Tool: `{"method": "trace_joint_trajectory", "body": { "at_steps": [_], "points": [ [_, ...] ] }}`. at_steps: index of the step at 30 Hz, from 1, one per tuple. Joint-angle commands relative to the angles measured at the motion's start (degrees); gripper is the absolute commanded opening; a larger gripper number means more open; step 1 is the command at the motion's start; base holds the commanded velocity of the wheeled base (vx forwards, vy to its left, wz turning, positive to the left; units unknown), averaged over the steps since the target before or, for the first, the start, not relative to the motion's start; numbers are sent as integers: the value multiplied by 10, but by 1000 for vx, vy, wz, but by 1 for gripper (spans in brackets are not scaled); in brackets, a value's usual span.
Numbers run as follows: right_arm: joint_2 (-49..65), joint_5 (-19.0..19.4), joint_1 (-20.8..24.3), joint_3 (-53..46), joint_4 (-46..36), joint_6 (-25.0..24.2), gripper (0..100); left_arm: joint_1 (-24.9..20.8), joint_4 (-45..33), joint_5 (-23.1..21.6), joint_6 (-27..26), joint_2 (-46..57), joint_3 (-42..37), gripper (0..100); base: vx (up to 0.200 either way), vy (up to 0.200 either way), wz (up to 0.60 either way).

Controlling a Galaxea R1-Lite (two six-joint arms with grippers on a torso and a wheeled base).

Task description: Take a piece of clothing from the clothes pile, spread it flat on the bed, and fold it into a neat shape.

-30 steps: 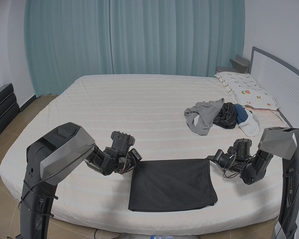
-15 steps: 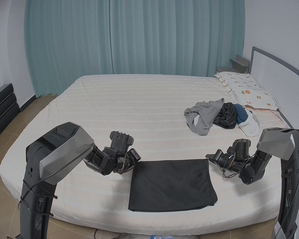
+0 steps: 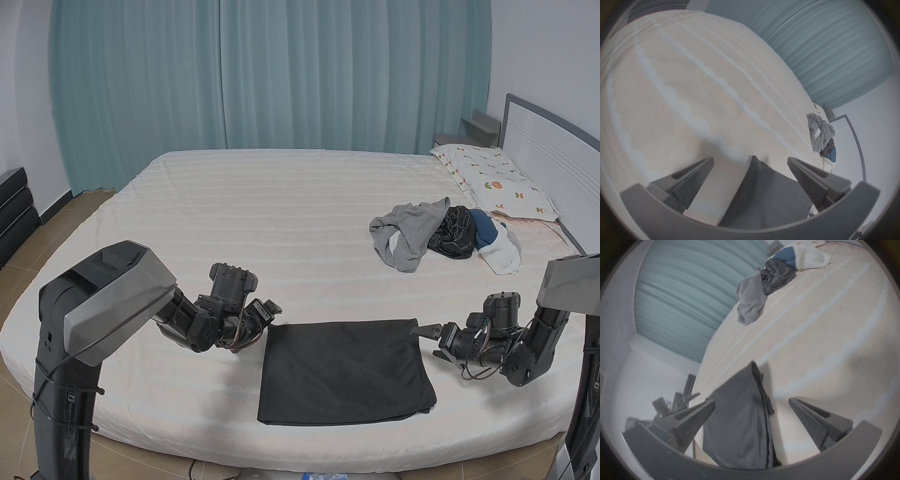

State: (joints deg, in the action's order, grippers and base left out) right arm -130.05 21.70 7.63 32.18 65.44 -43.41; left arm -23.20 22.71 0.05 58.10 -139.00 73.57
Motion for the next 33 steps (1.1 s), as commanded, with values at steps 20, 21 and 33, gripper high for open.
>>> {"method": "trace_joint_trajectory", "body": {
  "at_steps": [20,21,33],
  "points": [
    [53,33,31,-105,-9,83,100,22,21,-33,11,48,-62,100,-90,0,0],
    [53,33,32,-106,-11,86,0,22,21,-33,11,48,-62,100,0,0,0],
    [66,25,27,-103,-76,138,0,22,21,-33,11,48,-61,100,0,0,0]
  ]
}}
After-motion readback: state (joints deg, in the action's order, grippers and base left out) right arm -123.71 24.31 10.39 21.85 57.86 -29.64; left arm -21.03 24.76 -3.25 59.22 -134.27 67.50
